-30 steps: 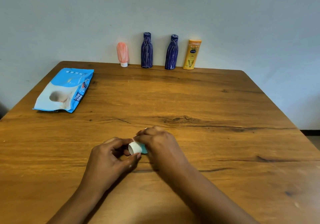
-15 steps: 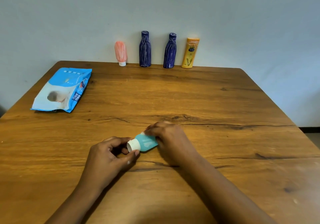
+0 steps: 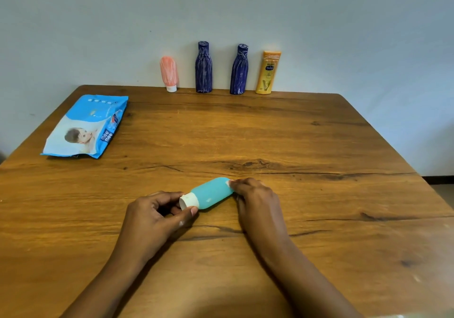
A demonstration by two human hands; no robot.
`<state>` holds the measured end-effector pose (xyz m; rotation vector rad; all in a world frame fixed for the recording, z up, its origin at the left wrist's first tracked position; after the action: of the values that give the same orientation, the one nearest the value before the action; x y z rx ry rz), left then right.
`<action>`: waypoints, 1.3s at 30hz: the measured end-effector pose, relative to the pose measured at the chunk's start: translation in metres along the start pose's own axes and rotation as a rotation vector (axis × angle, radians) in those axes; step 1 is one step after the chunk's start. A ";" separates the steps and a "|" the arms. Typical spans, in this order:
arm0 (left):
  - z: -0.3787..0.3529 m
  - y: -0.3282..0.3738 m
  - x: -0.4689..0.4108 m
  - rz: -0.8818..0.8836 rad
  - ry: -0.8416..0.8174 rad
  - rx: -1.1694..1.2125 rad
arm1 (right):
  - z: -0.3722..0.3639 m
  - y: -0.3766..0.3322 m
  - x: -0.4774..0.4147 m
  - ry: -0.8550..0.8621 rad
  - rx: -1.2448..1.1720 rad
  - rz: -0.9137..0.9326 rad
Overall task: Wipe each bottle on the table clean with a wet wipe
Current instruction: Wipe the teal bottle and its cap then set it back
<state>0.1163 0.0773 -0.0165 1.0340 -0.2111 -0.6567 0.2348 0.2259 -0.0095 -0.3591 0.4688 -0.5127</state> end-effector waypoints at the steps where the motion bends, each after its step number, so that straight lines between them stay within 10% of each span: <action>1: 0.000 0.000 0.000 0.011 0.002 0.016 | 0.000 -0.001 0.000 0.001 0.007 -0.015; 8: 0.000 -0.002 -0.002 0.047 -0.028 0.073 | -0.005 -0.048 0.034 -0.106 0.056 0.246; 13: -0.001 -0.001 -0.002 0.056 -0.033 0.063 | -0.005 -0.009 0.005 -0.046 0.088 0.060; 18: -0.002 -0.006 -0.003 0.065 -0.052 0.083 | -0.014 -0.054 0.030 -0.090 0.023 0.297; 23: -0.001 -0.002 0.001 0.037 -0.028 -0.010 | -0.009 -0.007 -0.010 -0.098 0.036 0.074; 39: -0.003 -0.003 0.000 0.043 -0.038 -0.019 | -0.017 -0.054 0.002 -0.227 -0.087 0.241</action>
<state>0.1164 0.0788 -0.0201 0.9966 -0.2587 -0.6383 0.2071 0.1777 -0.0006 -0.4328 0.3088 -0.2143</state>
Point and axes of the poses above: each hand's wrist, its own x-axis away from the middle knuckle, its own z-axis out of the back of the hand, y = z × x, the point moved 7 cm from there along -x, towards the middle knuckle, and after that the axes turned 1 degree about y, right-handed, at the moved point
